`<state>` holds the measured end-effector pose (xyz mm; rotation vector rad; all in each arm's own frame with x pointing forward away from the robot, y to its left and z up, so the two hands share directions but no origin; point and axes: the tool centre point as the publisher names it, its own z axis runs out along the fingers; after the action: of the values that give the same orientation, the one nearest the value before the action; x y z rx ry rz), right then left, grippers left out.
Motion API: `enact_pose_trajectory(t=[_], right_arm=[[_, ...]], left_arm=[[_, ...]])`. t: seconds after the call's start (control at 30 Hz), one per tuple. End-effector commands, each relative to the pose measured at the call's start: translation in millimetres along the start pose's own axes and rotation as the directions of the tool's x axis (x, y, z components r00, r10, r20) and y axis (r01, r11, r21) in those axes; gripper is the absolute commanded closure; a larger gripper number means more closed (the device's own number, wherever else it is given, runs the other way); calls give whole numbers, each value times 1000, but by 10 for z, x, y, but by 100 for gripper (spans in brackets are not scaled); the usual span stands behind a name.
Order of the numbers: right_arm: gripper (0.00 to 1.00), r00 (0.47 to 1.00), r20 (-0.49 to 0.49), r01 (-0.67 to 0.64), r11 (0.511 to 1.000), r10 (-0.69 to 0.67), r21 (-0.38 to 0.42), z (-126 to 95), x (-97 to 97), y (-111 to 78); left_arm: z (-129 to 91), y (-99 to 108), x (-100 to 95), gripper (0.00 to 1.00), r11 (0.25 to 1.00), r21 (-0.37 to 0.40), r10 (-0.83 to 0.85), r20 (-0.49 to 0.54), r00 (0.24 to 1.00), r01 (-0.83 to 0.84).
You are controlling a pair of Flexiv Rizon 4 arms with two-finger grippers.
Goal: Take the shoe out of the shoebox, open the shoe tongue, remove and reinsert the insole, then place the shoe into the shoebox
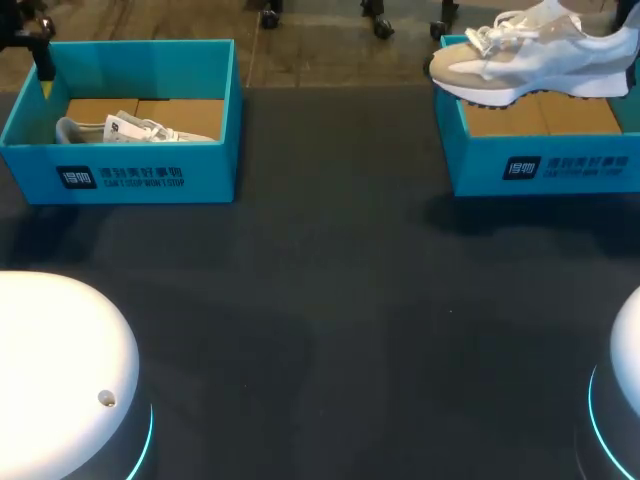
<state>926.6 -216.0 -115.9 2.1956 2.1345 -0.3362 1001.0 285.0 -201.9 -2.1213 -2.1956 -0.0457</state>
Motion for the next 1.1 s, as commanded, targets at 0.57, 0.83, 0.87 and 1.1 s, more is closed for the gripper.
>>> enact_pose_trajectory(t=[0.57, 0.83, 0.87, 1.1], right_arm=[[100, 1000, -4, 0, 993, -1, -119, 1, -24, -55], [100, 1000, -4, 0, 993, -1, -119, 1, -24, -55], [100, 1000, -3, -3, 992, 3, -128, 8, 30, -108], [100, 999, -22, -52, 989, 50, -136, 149, 335, -430]], left_arm=[[-4, 3, 4, 0, 1000, 0, 1, -2, 1000, -1], [-4, 3, 4, 0, 1000, 0, 1, -2, 1000, -1], [-4, 3, 4, 0, 1000, 0, 1, -2, 1000, -1], [-4, 3, 4, 0, 1000, 0, 1, -2, 1000, -1]])
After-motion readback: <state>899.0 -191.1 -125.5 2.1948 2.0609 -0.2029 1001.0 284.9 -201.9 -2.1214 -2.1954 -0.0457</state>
